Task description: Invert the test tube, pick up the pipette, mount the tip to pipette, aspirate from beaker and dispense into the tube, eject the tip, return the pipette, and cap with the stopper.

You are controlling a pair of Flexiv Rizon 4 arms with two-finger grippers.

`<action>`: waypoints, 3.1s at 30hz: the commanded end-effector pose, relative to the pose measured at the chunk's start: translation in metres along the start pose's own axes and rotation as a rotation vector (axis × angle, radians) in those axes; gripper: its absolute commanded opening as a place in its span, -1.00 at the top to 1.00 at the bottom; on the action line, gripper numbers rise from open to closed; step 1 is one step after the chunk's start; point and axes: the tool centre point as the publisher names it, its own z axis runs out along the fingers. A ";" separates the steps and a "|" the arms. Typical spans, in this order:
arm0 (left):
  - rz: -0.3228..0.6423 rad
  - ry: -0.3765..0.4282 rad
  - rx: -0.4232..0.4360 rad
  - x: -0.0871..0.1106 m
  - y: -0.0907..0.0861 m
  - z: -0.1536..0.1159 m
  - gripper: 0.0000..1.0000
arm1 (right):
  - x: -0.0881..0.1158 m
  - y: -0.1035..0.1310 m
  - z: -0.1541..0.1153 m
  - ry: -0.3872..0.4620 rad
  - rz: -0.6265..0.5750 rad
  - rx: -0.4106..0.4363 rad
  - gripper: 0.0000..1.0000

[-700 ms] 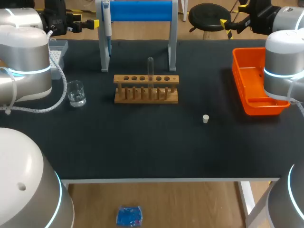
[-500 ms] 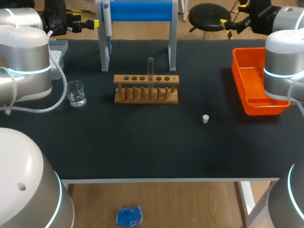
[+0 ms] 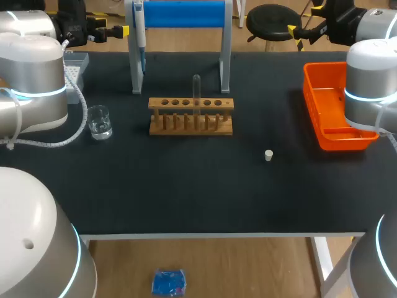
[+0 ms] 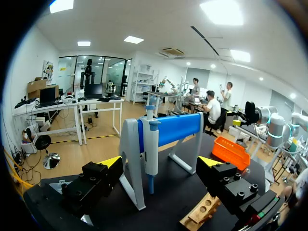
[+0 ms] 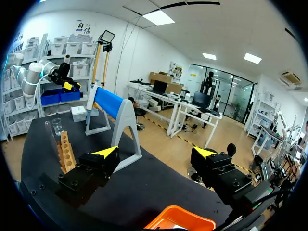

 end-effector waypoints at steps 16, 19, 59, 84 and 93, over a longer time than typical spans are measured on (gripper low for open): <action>0.000 0.000 0.001 0.000 0.000 0.000 -1.00 | 0.093 -0.033 -0.049 0.342 -0.029 -0.016 -1.00; 0.000 0.000 0.001 0.000 0.000 0.000 -1.00 | 0.114 -0.039 -0.061 0.423 -0.025 -0.040 -1.00; 0.087 0.018 0.039 0.025 0.000 -0.012 -1.00 | 0.228 -0.056 -0.095 0.824 -0.136 -0.216 -1.00; 0.304 0.205 0.005 0.186 0.095 -0.040 -1.00 | 0.228 -0.056 -0.095 0.824 -0.136 -0.216 -1.00; 0.323 0.226 0.020 0.188 0.106 -0.039 -1.00 | 0.228 -0.056 -0.095 0.824 -0.136 -0.216 -1.00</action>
